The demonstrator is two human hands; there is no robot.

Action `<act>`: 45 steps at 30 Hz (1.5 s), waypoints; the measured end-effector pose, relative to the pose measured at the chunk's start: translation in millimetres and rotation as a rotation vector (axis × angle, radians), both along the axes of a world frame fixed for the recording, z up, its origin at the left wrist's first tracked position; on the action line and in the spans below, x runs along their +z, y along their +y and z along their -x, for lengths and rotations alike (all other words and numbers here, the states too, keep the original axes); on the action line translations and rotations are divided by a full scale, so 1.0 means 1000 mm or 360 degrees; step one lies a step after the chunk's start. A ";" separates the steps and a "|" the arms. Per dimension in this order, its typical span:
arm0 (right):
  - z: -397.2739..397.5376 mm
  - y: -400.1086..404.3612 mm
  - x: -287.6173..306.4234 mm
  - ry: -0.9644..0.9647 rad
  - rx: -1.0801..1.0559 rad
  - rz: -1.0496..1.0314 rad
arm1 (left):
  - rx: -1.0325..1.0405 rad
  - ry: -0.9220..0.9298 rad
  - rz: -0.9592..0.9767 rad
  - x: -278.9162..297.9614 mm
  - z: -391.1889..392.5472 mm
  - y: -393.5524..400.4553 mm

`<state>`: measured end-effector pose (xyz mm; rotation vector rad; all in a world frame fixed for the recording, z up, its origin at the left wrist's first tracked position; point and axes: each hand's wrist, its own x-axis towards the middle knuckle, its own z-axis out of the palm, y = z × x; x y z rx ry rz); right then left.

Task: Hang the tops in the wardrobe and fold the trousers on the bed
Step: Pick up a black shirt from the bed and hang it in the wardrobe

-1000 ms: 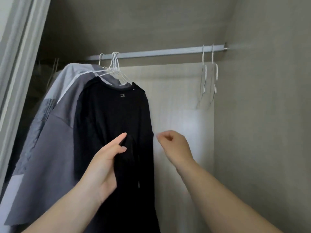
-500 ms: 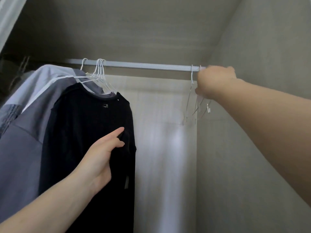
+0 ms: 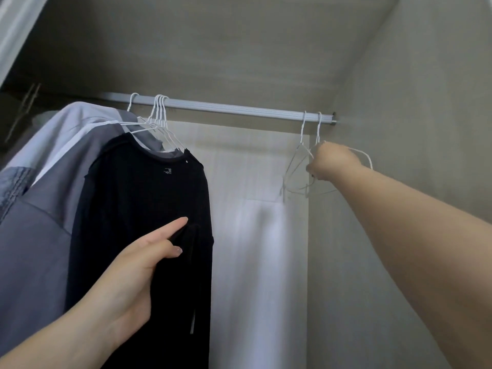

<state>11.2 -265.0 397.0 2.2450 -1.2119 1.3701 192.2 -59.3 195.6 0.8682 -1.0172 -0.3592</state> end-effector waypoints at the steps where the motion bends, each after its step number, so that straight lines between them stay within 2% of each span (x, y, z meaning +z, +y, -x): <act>1: -0.006 0.000 0.000 -0.0216 0.0304 -0.0243 | -0.0015 0.0002 -0.0006 -0.001 -0.001 0.002; 3: -0.019 0.000 -0.005 -0.0661 0.0825 -0.0694 | -0.0042 0.0015 -0.0014 -0.005 -0.002 0.006; 6: -0.033 -0.003 -0.011 -0.0985 0.1192 -0.0957 | -0.0065 0.0017 0.0005 -0.009 -0.007 0.012; 8: -0.043 -0.005 -0.010 -0.1196 0.1354 -0.0949 | -0.0051 -0.0006 0.0013 -0.011 -0.010 0.015; 11: -0.056 -0.005 -0.003 -0.1404 0.1380 -0.0670 | 0.0018 -0.0018 0.0011 -0.013 -0.017 0.014; 17: -0.064 -0.003 -0.007 -0.1150 0.1220 -0.0046 | 0.0106 0.0021 -0.0056 -0.021 -0.035 0.017; 24: -0.058 0.035 -0.066 -0.1077 0.1249 0.0144 | 0.0305 0.0097 -0.0181 -0.039 -0.045 0.004; 29: -0.036 0.063 -0.148 -0.0909 0.1289 0.0182 | 0.0295 0.0213 -0.0291 -0.053 -0.061 -0.015; 34: -0.004 0.086 -0.216 -0.0933 0.1354 0.0083 | 0.0400 0.0294 -0.0411 -0.068 -0.078 -0.035; 41: 0.016 0.102 -0.257 -0.0854 0.1483 -0.0245 | 0.0605 0.0206 -0.0586 -0.089 -0.101 -0.059; 45: 0.028 0.104 -0.264 -0.0872 0.1495 -0.0294 | 0.0659 0.0141 -0.0658 -0.101 -0.106 -0.065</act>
